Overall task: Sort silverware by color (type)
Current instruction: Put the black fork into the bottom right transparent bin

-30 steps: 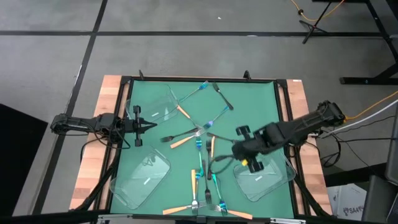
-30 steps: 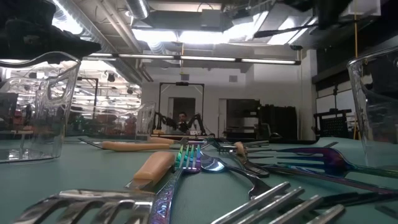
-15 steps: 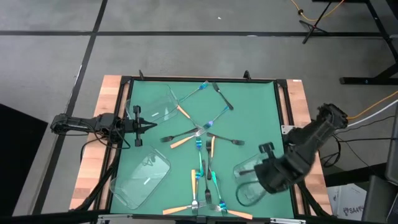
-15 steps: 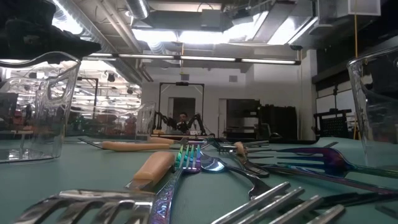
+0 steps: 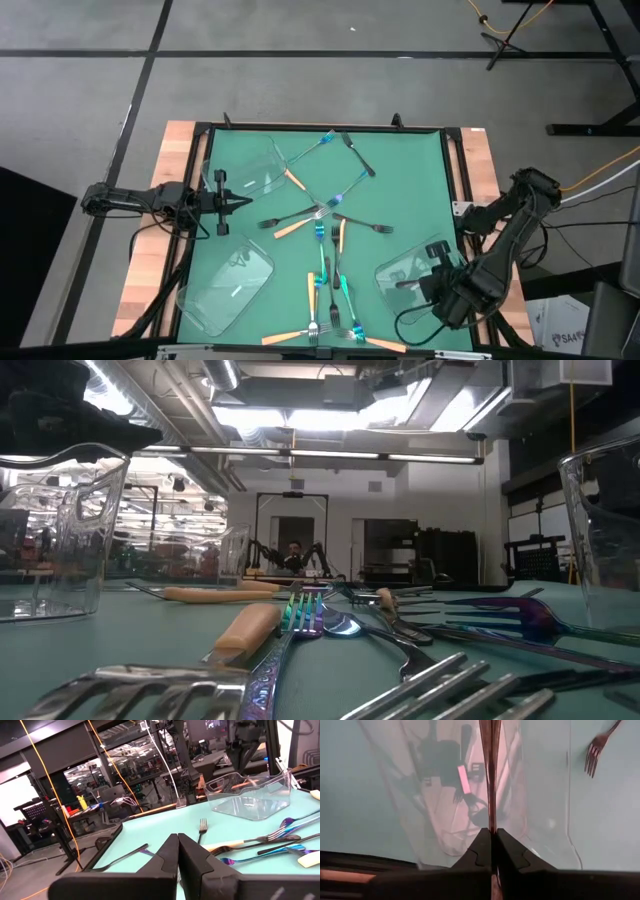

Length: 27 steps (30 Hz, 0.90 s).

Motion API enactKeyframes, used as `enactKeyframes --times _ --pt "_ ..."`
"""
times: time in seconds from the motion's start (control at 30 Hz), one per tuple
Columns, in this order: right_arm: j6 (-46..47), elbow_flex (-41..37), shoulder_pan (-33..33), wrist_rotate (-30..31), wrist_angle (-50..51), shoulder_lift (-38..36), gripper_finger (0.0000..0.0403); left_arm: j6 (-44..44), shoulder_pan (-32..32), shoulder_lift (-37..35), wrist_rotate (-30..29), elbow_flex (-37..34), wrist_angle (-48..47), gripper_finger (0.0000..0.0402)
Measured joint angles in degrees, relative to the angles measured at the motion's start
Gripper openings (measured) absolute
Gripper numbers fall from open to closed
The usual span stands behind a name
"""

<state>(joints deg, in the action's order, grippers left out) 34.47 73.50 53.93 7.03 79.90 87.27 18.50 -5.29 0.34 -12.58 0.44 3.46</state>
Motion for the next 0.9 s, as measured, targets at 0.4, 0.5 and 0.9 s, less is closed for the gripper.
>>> enactKeyframes --times 0.4,0.5,0.9 --pt "-10.77 -17.10 -7.82 -1.71 -17.25 -12.86 0.0000 -0.02 -0.01 0.02 0.00 -0.01 0.00 0.0000" --pt "-11.15 -23.12 -10.70 -6.31 -21.13 -17.81 0.0000 0.00 0.01 0.00 0.00 0.01 0.00 0.0000" --pt "-17.31 -39.43 -16.83 -12.38 -40.87 -24.44 0.0000 -0.02 0.01 0.02 0.00 0.01 0.00 0.0000"
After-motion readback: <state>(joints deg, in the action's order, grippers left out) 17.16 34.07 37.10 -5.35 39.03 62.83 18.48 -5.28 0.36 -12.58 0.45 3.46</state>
